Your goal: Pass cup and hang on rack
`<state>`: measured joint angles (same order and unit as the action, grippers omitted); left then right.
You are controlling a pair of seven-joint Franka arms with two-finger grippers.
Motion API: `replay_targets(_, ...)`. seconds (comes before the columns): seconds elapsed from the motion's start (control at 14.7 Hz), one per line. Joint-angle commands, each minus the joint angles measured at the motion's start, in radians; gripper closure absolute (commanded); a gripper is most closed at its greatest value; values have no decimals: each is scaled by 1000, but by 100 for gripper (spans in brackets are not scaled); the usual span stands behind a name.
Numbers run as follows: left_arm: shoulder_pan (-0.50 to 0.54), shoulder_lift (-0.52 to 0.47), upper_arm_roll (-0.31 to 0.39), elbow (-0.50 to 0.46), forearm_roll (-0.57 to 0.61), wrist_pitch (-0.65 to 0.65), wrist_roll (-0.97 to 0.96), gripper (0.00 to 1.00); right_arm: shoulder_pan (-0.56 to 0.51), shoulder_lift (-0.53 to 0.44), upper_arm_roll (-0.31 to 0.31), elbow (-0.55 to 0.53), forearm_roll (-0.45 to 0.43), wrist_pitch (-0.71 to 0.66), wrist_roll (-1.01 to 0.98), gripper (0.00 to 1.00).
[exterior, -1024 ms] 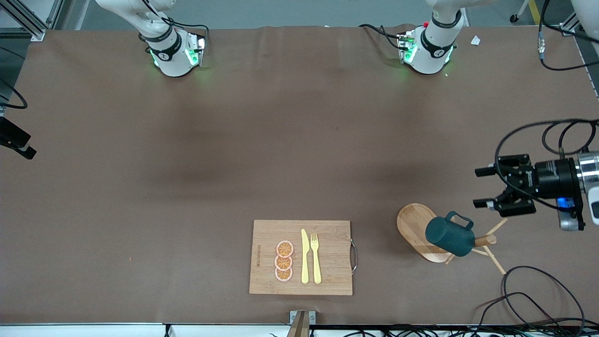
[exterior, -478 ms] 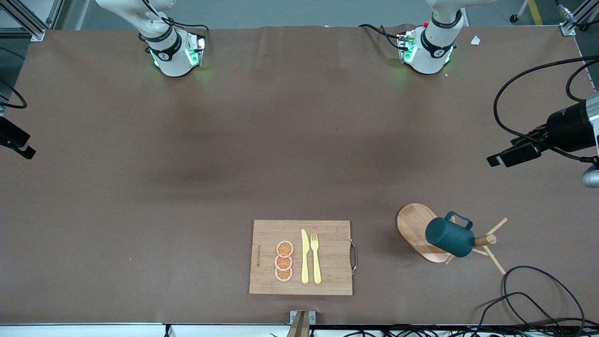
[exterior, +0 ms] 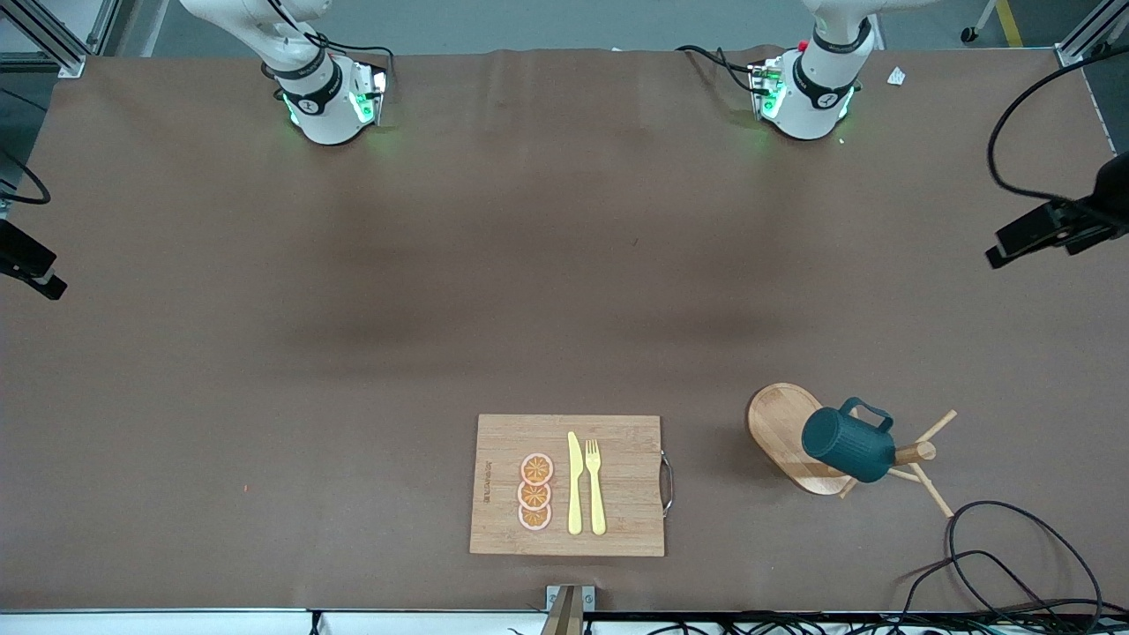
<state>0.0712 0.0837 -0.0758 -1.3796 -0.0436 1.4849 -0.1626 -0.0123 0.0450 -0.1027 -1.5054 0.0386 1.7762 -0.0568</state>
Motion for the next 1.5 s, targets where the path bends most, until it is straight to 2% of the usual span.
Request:
replay_targets(0.0,-37,-120,22,-139,51,9,32,0,-5,-25,3,-19,-3,2,-15,0)
replay_targets(0.2,-51,-183,17,-217,96,9,37,0,-5,-25,3,-19,-3,2,-14,0)
replay_targets(0.41,-45,-197,13,-242,97,8,46,0,-5,-27,3,-19,-3,2,-15,0)
replay_targets(1.43,-51,-199,5,-266,85,28,133,0,-6,-27,1,-19,-3,-1,-15,0)
